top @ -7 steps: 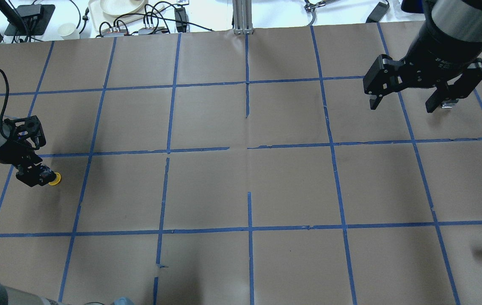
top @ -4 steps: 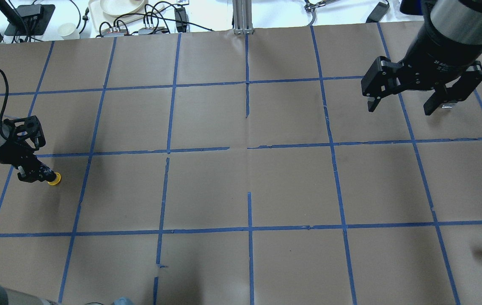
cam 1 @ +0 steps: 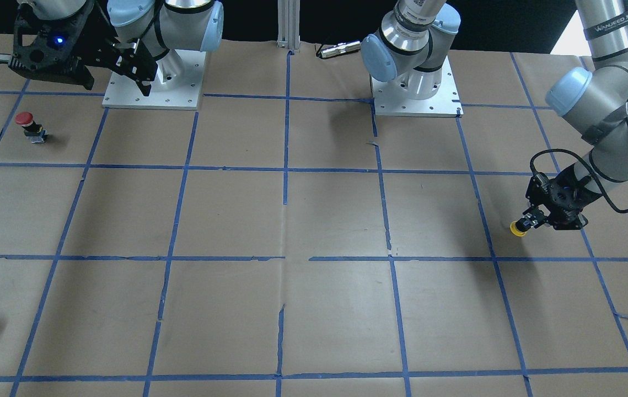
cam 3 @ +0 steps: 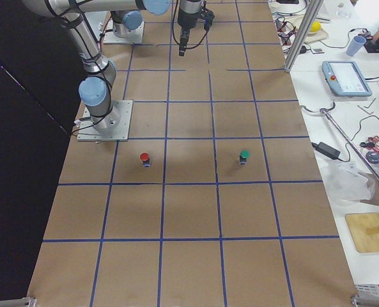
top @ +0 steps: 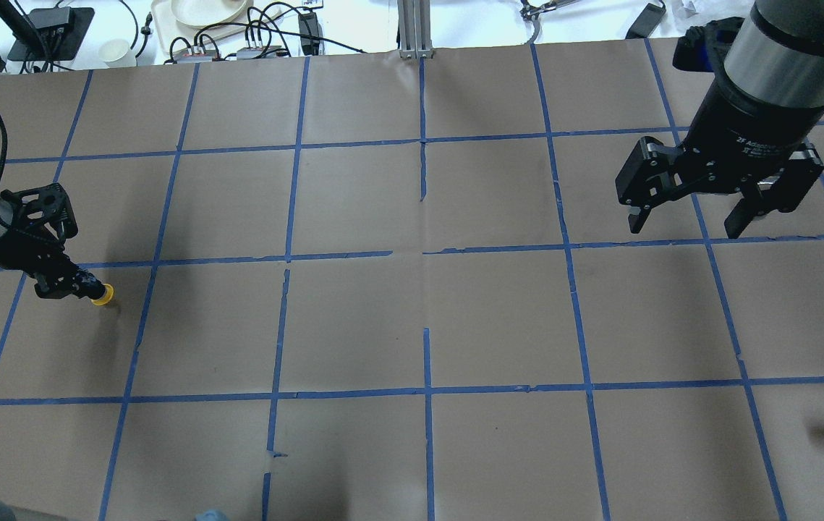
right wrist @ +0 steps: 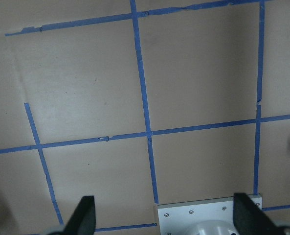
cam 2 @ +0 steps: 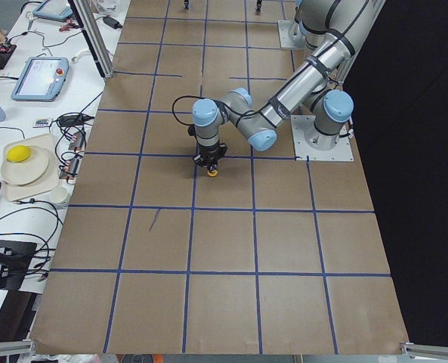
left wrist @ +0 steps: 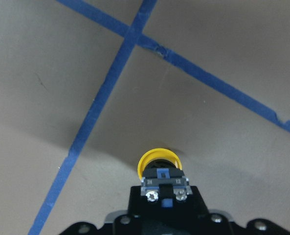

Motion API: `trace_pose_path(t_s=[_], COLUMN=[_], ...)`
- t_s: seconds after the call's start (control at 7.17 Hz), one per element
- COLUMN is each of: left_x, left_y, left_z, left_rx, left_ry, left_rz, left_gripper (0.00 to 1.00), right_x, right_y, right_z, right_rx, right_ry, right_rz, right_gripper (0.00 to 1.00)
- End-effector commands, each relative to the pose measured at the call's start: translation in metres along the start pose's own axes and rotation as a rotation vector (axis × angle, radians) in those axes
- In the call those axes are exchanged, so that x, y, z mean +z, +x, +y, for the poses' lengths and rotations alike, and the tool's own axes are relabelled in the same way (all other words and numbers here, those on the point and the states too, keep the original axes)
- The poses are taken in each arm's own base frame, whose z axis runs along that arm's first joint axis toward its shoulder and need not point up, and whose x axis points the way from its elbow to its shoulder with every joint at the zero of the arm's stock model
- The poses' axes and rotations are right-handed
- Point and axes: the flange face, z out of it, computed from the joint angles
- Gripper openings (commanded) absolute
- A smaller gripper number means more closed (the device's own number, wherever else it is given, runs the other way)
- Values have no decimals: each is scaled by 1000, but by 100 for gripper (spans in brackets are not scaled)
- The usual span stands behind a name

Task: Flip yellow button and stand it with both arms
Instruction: 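Lift the yellow button with the left gripper while the right gripper approaches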

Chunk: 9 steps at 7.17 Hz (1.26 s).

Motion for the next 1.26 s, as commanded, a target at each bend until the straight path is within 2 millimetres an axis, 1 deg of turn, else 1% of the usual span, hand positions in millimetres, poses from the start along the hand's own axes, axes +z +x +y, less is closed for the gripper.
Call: trace_pose_path(t_s=[0.0, 0.14, 0.28, 0.42, 0.56, 0.7, 0.84, 0.98, 1.12], left_x=[-32, -49, -68, -95, -112, -123, -132, -136, -141], left_y=[42, 72, 94, 109, 132, 155, 178, 186, 193], left_z=[-44, -81, -118, -161, -206, -240, -265, -277, -290], left_rx=[-233, -376, -544, -643, -724, -745, -740, -758, -759], left_ry=[174, 223, 288, 357, 422, 471, 525, 591, 657], left_rz=[147, 309, 508, 658, 812, 890, 978, 1048, 1098], left_gripper=[7, 7, 7, 7, 7, 7, 7, 7, 7], right_x=[6, 4, 3, 0, 1, -5, -13, -22, -28], right_y=[3, 5, -1, -15, -22, -32, -39, -45, -46], right_z=[-8, -25, -26, -29, -44, -49, -51, -52, -53], right_rx=[19, 52, 194, 357, 476, 569, 664, 759, 823], right_ry=[-13, 17, 8, -29, -25, -51, -99, -164, -222], right_rz=[-6, -22, -91, -252, -326, -452, -565, -674, -751], right_gripper=[100, 100, 100, 100, 100, 100, 100, 100, 100])
